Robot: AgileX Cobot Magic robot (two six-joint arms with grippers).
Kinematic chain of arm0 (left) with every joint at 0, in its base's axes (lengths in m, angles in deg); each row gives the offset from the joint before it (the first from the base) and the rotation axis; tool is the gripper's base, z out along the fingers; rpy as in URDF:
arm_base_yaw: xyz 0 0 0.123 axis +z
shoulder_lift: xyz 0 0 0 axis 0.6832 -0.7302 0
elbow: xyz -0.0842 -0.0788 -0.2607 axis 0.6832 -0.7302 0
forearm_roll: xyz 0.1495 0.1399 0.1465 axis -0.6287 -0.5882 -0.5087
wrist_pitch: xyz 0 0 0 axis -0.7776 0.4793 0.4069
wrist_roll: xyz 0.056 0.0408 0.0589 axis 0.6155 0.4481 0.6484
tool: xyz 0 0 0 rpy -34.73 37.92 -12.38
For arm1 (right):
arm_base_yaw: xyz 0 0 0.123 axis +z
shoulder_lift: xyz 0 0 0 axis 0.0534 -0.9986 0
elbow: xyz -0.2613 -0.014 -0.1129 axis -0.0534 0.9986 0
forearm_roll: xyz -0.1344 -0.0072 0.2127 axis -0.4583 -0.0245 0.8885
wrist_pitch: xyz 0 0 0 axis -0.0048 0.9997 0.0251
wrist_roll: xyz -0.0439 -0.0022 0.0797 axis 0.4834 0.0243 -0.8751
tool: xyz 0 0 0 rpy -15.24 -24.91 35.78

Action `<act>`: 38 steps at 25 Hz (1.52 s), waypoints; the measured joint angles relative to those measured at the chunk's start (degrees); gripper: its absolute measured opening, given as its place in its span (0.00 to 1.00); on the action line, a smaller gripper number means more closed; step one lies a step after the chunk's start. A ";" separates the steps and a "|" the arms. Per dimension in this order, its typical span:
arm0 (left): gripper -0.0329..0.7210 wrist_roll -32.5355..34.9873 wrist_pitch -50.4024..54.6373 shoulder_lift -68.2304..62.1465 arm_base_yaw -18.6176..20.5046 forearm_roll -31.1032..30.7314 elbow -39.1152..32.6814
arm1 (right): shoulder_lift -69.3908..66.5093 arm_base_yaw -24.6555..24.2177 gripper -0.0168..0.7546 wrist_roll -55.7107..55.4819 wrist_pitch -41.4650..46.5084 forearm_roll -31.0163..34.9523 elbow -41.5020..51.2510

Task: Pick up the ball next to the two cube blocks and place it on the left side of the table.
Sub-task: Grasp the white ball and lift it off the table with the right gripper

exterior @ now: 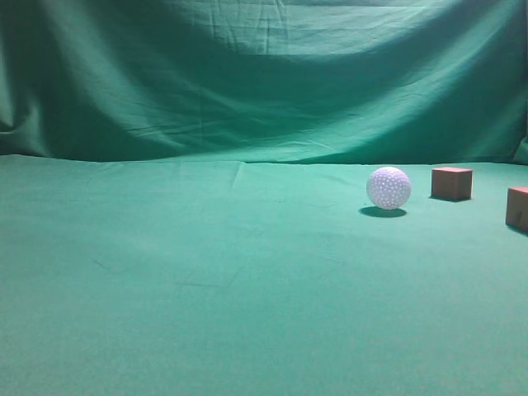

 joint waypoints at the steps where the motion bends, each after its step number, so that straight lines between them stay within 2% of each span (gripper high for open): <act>1: 0.04 0.00 0.00 0.00 0.00 0.00 0.00 | 0.00 0.00 0.02 0.00 0.00 0.00 0.00; 23: 0.04 0.00 0.00 0.00 0.00 0.00 0.00 | 0.00 0.00 0.02 -0.20 -1.06 0.00 0.09; 26: 0.04 0.00 0.00 0.00 0.00 0.00 0.00 | 0.00 0.00 0.02 -0.67 -6.86 0.34 0.34; 32: 0.04 0.00 0.00 0.00 0.00 0.00 0.00 | 0.00 0.00 0.02 -4.77 -27.81 0.93 0.42; 38: 0.04 0.00 0.00 0.00 0.00 0.00 0.00 | 0.00 0.00 0.02 -11.11 -39.63 1.20 0.42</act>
